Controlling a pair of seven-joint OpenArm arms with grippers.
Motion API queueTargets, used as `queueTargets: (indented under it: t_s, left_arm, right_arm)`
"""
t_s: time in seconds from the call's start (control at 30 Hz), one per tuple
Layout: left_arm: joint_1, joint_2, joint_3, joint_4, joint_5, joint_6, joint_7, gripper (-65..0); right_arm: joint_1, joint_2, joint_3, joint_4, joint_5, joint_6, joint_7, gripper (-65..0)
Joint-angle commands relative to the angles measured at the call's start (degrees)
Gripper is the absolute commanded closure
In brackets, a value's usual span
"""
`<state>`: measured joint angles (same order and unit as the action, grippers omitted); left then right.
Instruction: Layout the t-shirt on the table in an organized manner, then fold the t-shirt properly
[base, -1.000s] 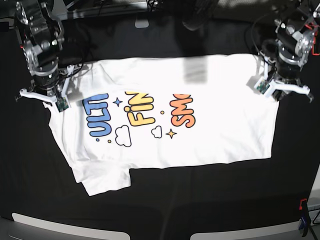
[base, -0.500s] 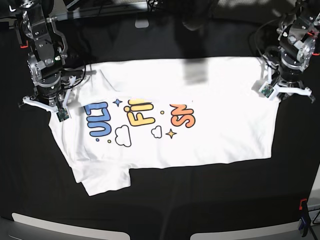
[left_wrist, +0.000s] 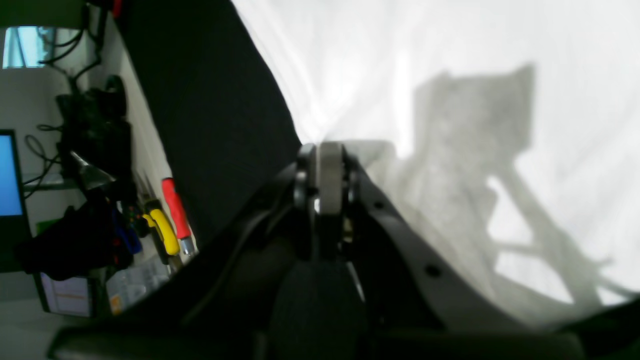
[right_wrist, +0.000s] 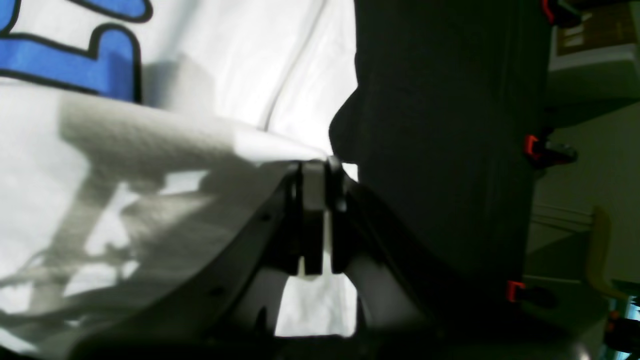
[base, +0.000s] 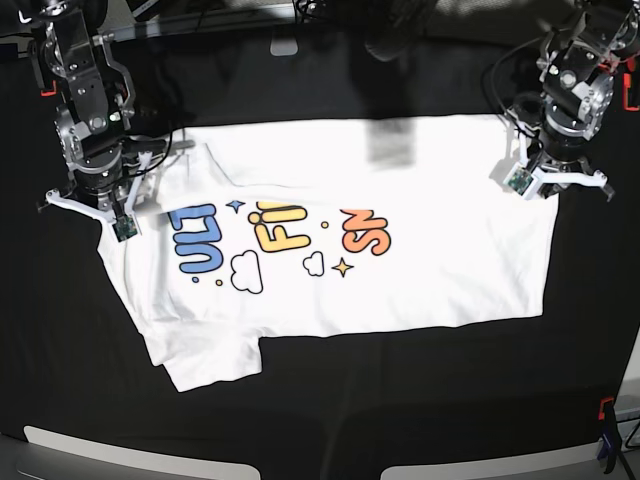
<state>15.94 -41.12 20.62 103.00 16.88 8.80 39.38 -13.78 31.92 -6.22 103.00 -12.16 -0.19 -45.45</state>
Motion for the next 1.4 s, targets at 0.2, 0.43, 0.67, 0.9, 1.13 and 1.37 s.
queueTargets:
  t_s: [0.2,0.43,0.67,0.9,1.13,1.37]
  left_arm:
    - [-0.57,-0.66,-0.44,0.94,1.03,5.14,0.28,-26.3]
    - [-0.55,-0.66,-0.44,0.94,1.01,5.18,1.44,-26.2]
    - [-0.52,-0.66,-0.44,0.94,0.98,5.18,3.54,-26.2]
    - [-0.55,-0.66,-0.42,0.94,0.98,5.18,3.39,-26.2]
    - [-0.55,-0.68,-0.42,0.9,0.98,5.18,3.41,-26.2]
    - [-0.55,-0.61,-0.42,1.49,0.57,5.18,3.34,-24.2]
  right_arm:
    - [0.76,0.92,0.59,0.87,-2.58,-1.18,0.85,-30.1]
    - [-0.37,0.94,0.59,5.7,-2.6,9.25,0.0,-29.9]
    - [-5.75,1.38,0.59,16.83,3.13,22.49,-2.62,-29.9]
    - [-9.05,1.4,0.59,14.75,9.2,29.73,-2.16,-29.9]
    - [-8.92,0.94,0.59,7.96,9.38,29.73,4.13,-29.9]
    - [-8.92,0.94,1.49,10.6,14.25,19.41,7.98,-29.9]
